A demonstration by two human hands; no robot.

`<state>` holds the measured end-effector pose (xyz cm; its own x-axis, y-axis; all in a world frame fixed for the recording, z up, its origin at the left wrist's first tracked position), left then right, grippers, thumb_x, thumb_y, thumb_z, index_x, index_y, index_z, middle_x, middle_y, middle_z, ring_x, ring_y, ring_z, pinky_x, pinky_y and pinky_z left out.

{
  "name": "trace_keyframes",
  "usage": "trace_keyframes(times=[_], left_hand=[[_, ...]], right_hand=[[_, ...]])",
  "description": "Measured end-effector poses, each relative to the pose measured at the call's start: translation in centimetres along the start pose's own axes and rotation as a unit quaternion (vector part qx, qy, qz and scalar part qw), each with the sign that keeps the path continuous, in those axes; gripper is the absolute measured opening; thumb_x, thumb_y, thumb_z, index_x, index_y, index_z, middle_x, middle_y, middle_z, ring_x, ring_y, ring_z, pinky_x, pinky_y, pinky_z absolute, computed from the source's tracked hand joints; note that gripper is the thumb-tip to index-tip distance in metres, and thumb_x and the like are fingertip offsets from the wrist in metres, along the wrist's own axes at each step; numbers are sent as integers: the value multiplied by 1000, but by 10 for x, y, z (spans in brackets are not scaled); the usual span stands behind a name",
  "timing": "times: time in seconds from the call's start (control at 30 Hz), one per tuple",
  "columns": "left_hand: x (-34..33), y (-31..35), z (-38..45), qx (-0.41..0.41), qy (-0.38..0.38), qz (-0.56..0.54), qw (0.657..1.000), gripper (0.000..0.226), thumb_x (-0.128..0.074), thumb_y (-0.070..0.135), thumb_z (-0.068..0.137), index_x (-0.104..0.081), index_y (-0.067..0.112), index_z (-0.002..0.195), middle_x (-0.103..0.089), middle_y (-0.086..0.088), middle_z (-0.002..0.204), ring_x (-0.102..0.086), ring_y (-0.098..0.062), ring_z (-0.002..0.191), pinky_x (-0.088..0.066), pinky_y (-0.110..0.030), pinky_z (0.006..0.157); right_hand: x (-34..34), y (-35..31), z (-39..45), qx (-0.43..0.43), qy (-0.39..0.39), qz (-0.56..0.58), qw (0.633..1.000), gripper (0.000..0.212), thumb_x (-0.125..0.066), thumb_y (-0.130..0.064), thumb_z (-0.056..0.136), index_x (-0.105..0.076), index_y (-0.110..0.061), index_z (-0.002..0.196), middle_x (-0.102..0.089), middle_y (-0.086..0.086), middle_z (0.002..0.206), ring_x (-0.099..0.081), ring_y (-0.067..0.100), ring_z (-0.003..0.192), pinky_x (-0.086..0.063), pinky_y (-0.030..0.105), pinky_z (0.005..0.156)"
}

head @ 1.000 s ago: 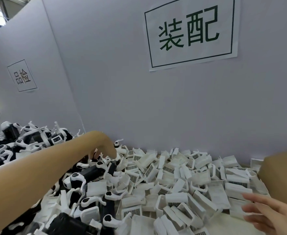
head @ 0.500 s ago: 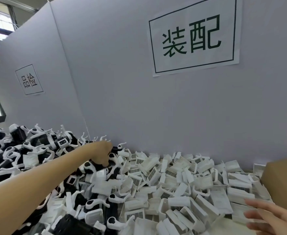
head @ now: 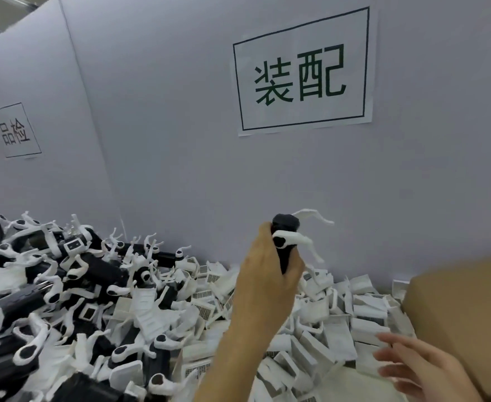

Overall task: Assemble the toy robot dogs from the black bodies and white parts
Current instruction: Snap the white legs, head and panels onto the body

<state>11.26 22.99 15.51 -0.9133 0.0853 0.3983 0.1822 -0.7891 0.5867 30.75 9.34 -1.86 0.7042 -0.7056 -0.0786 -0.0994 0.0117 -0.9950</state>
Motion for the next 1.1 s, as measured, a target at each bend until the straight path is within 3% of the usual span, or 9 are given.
trace_keyframes(times=[0.07, 0.2, 0.37, 0.57, 0.67, 0.77, 0.9, 1.0, 1.1], left_hand=[[-25, 11, -13, 1, 9, -44, 999, 26, -54, 26, 101, -47, 28, 126, -55, 10, 83, -52, -9, 66, -39, -22, 59], [-62, 19, -30, -31, -18, -20, 999, 34, -63, 34, 98, -52, 40, 130, -55, 20, 105, -52, -7, 99, -45, -28, 88], [-98, -8, -34, -33, -148, 63, 986, 43, -69, 28, 93, -57, 46, 129, -47, 31, 110, -37, 2, 108, -15, -15, 104], [-132, -13, -41, -107, -285, 147, 941, 50, -70, 14, 89, -62, 47, 125, -59, 20, 123, -38, -4, 123, 8, -31, 110], [-145, -9, -51, -153, -323, 160, 920, 58, -66, 6, 87, -62, 49, 125, -60, 16, 121, -39, -7, 123, 11, -36, 113], [-151, 1, -59, -186, -334, 134, 914, 65, -57, -3, 79, -66, 46, 121, -63, 14, 115, -40, -7, 119, 19, -28, 110], [-155, 2, -60, -191, -313, 128, 921, 61, -62, -2, 81, -65, 45, 121, -61, 18, 122, -34, -3, 125, 10, -37, 112], [-144, -5, -47, -134, -221, 118, 959, 51, -74, 19, 85, -57, 45, 127, -45, 22, 131, -26, 0, 127, -9, -30, 110], [-126, -16, -40, -10, -140, -6, 990, 22, -73, 24, 88, -55, 31, 99, -53, 13, 100, -45, -2, 96, -36, -20, 85]], right_hand=[[1, -4, 0, 4, 0, 14, 1000, 24, -51, 5, 100, -74, 5, 92, -72, 20, 71, -60, 34, 66, -37, 37, 61], [12, -6, 6, 19, 37, 56, 998, 25, -50, 0, 102, -74, 2, 96, -72, 16, 69, -59, 33, 67, -37, 37, 61], [22, -12, 14, 59, 95, 129, 985, 22, -48, -14, 104, -59, -21, 121, -67, 6, 109, -62, 26, 90, -44, 38, 65], [3, -25, 0, 200, 11, -84, 976, 62, -75, -46, 76, -52, -44, 133, -58, -35, 130, -51, -14, 123, -47, 29, 93], [-12, -22, 2, 181, -39, -171, 968, 67, -78, -50, 73, -52, -42, 134, -63, -30, 126, -54, -9, 122, -47, 29, 100], [-23, -24, 1, 200, -65, -195, 958, 56, -80, -33, 73, -63, -30, 125, -74, -14, 113, -66, 1, 109, -50, 16, 88], [-20, -29, 3, 210, -61, -167, 961, 39, -83, -4, 80, -74, -25, 111, -78, -8, 96, -72, 5, 92, -50, 10, 75], [0, -28, 8, 206, 17, -109, 972, 30, -85, -21, 76, -75, -32, 101, -77, -15, 92, -71, -1, 88, -51, 9, 72], [20, -26, 9, 207, 109, -80, 969, 34, -84, -26, 78, -73, -31, 110, -77, -16, 95, -70, 0, 89, -51, 15, 72]])
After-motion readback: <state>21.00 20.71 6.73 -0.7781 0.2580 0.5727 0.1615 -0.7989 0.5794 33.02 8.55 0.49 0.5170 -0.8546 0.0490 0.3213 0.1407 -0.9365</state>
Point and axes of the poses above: each hand's wrist, its own z-axis towards the middle knuckle, its own x-axis out of the back of the hand, y = z × x, the point moved 10 cm from there along z, towards the middle knuckle
